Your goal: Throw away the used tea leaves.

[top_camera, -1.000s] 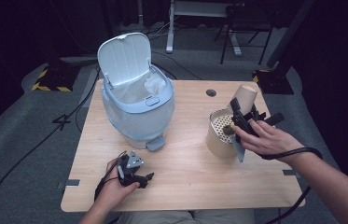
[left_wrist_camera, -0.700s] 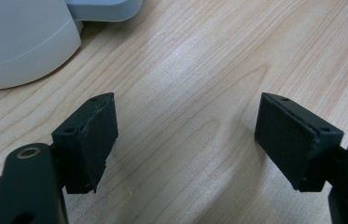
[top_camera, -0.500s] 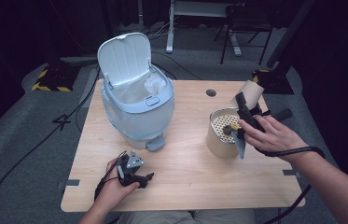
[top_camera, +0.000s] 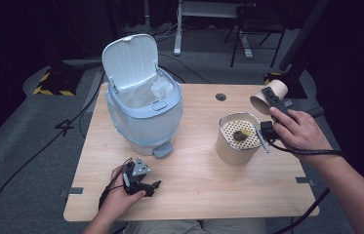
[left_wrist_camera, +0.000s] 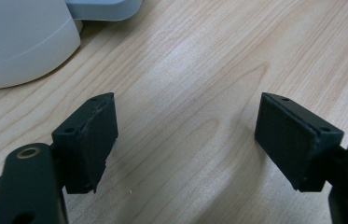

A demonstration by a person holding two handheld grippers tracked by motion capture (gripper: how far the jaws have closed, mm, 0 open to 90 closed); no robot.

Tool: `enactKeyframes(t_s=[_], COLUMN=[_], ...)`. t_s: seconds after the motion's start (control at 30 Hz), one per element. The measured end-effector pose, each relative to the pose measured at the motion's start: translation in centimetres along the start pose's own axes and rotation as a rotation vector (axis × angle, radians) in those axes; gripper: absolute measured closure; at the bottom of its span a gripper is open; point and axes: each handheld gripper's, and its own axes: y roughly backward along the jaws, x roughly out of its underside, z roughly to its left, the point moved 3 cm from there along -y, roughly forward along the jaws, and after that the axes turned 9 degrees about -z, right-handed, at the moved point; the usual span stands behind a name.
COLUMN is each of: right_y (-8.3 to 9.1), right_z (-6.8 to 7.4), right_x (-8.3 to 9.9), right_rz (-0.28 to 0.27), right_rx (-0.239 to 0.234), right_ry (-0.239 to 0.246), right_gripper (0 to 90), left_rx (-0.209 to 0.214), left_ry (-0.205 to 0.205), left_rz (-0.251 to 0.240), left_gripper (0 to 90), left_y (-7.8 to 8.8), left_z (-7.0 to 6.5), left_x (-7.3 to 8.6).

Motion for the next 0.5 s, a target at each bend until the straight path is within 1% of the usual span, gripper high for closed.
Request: enactKeyframes(t_s=[0.03,0.07,0.1,0.13,0.17,0.2,0.23,0.27,0.3,0.4,0.43,0.47,0.5], right_y=[0.1,0.1,0.2,0.2,0.4,0.4,0.5,0.5,0.6,0.7,0.8,0.8,0.8], right_z=[-0.1,-0.1,-0.2,-0.2,-0.2,-0.2,-0.4,-0.4,-0.5,-0.7,-0.7,-0.7,-0.7], right_x=[0.3,0.3,0.7,0.7,1.1,1.1,1.7,1.7,2.2,2.7,2.9,2.9,3.2], right_rz=[-0.016,-0.016,-0.033,-0.033,-0.063,-0.063,-0.076,-0.076,-0.111,-0.138,-0.154,-0.154,-0.169], right_rx=[-0.009,-0.009,-0.02,-0.02,-0.032,-0.032,-0.043,-0.043,-0.059,-0.07,-0.074,-0.074,-0.087], right_ry=[-0.051,-0.051,-0.128,-0.128,-0.212,-0.212,-0.297,-0.297,-0.434,-0.535,-0.581,-0.581,-0.662], right_gripper=[28.6,28.6,28.5,28.5,28.4,28.4,28.3,28.3,28.2,28.2,28.2,28.2,28.2], left_rx=[0.0,0.0,0.0,0.0,0.0,0.0,0.0,0.0,0.0,0.002,0.002,0.002,-0.002], left_ry=[0.0,0.0,0.001,0.001,0.002,0.002,0.002,0.002,0.002,0.002,0.0,0.0,-0.006], left_rz=[0.0,0.0,-0.001,-0.001,-0.001,-0.001,0.0,0.0,0.0,0.0,0.0,0.0,0.0], left_gripper=[21.9,21.9,21.8,21.8,21.7,21.6,21.6,21.6,21.6,21.5,21.3,21.3,21.2], left_y=[0.0,0.0,0.0,0.0,0.0,0.0,0.0,0.0,0.0,-0.1,-0.1,-0.1,-0.1], left_z=[0.0,0.0,0.0,0.0,0.0,0.0,0.0,0.0,0.0,0.0,0.0,0.0,0.1], left_x=[0.0,0.0,0.0,0.0,0.0,0.0,0.0,0.0,0.0,0.0,-0.1,-0.1,-0.1])
